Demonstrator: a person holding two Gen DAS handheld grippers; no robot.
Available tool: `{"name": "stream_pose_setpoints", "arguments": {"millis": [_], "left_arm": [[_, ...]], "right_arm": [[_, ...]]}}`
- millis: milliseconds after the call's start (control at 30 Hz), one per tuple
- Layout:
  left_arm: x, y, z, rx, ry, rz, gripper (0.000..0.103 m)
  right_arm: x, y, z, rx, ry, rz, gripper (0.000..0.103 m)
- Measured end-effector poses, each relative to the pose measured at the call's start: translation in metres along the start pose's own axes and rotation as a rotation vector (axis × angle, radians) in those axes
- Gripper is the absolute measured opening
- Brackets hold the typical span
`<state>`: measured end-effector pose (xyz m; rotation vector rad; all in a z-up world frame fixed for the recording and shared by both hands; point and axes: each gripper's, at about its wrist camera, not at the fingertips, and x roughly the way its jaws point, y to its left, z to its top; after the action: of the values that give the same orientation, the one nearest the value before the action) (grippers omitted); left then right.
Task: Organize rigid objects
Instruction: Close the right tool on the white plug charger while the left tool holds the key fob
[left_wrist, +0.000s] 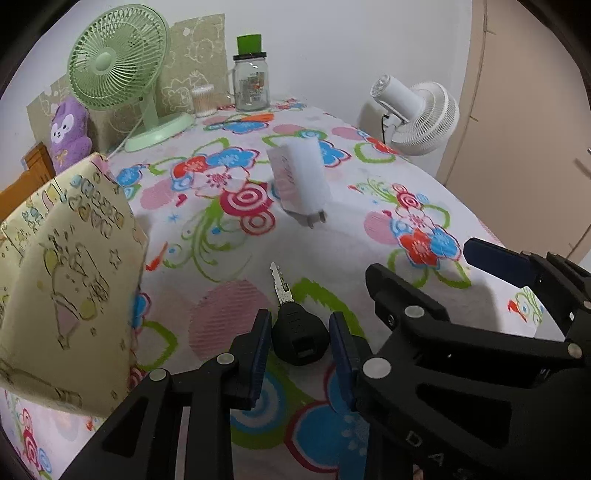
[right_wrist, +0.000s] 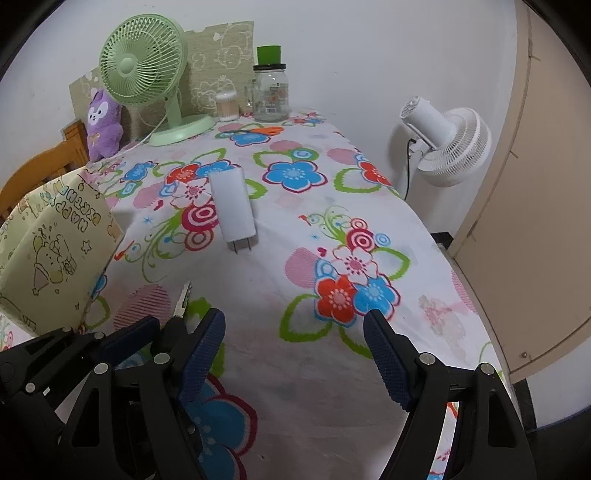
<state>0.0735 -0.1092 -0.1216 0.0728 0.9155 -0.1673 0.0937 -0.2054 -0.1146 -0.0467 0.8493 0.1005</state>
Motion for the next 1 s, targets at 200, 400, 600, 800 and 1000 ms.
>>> {"name": "stream_pose_setpoints", "arguments": {"millis": [200,400,600,800,1000], "left_arm": [[0.004,0.008,0.013,-0.013,-0.020,0.020,0.032],[0.011,0.016,0.025,-0.032,-0.029,0.038,0.032],[0.020,0.023,0.036,-0.045,-0.022,0.052,0.032],[0.031,0.029,0.045,-0.055,-0.008,0.063,0.032],[0.037,0.035,0.053,-0.068,-0.007,0.061,0.032]], "right_arm": [[0.007,0.003,0.016,0.002,-0.016,0.018,0.081],[0.015,0.006,0.029,-0.008,-0.030,0.023,0.081],[0.029,0.010,0.042,-0.020,-0.034,0.025,0.081],[0.042,0.012,0.052,-0.027,-0.031,0.030,0.081],[0.053,0.016,0.065,-0.050,-0.043,0.039,0.080]]}}
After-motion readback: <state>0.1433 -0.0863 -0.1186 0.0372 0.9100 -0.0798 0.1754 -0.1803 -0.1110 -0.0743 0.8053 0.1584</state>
